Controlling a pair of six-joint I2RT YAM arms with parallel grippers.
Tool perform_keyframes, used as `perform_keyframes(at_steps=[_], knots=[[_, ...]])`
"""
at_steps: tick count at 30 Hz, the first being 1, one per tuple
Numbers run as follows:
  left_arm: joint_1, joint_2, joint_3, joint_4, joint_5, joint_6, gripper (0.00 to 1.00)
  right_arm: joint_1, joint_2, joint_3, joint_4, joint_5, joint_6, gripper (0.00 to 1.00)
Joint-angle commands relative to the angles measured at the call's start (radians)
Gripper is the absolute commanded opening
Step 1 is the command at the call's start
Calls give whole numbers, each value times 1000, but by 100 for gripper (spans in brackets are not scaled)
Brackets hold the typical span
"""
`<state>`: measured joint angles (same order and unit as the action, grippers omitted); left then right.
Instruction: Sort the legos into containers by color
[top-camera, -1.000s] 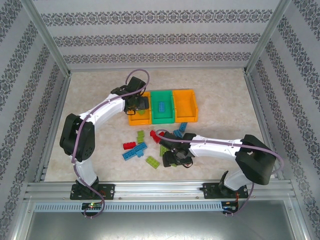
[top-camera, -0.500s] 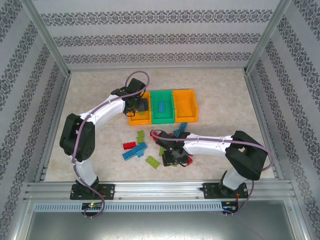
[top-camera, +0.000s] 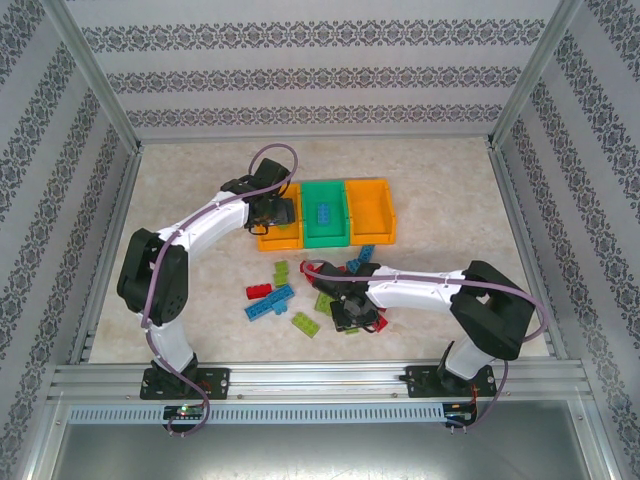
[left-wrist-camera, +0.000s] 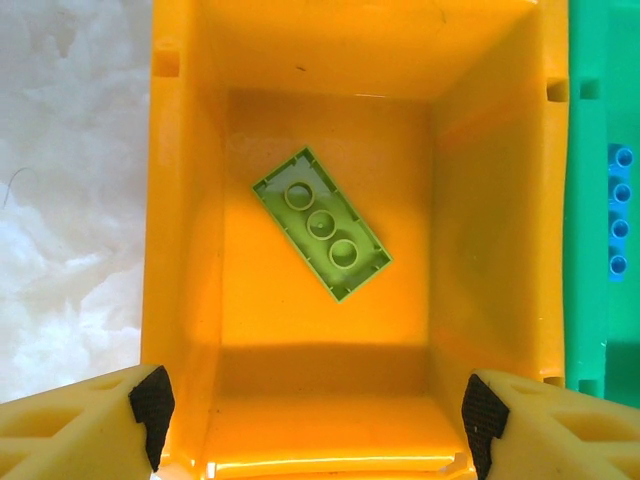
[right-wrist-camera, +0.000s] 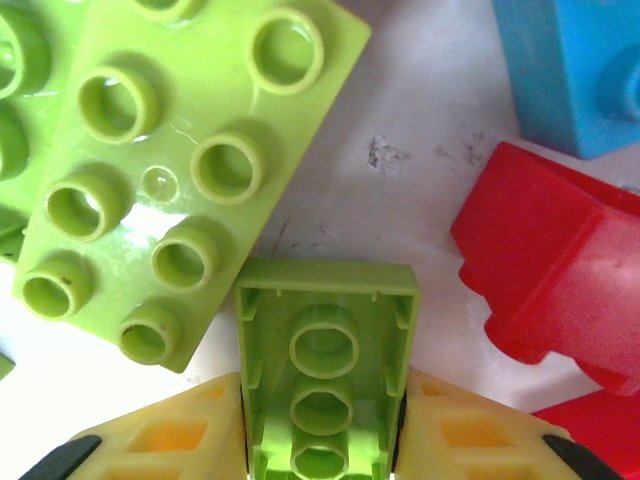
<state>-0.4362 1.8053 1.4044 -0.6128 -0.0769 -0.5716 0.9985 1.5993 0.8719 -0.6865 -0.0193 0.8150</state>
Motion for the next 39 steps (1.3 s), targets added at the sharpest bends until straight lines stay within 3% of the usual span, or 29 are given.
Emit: perform_keyframes(at_steps=[1,11,16,24,33,39], knots=[[9,-47,-12,-6,-34,-12,78,-7,-51,-7,-5,30,-11,33],[9,-101,-64,-10,-59,-15,79,-88,-188,56,-9,42,-84,31],[8,-150,-120,-5,-70,-28,80,-157,-169,158,66,13,-170,30],[9,-247,-236,-22,-92,-49,81,-256,41,415,243,-194,-243,30],[10,-378,-415,-29,-62,-121,83,-318,335,742,259,-261,-270,30],[5,-450,-485,-44,-23,-169,84,-339,496,913,206,-254,-289,36]])
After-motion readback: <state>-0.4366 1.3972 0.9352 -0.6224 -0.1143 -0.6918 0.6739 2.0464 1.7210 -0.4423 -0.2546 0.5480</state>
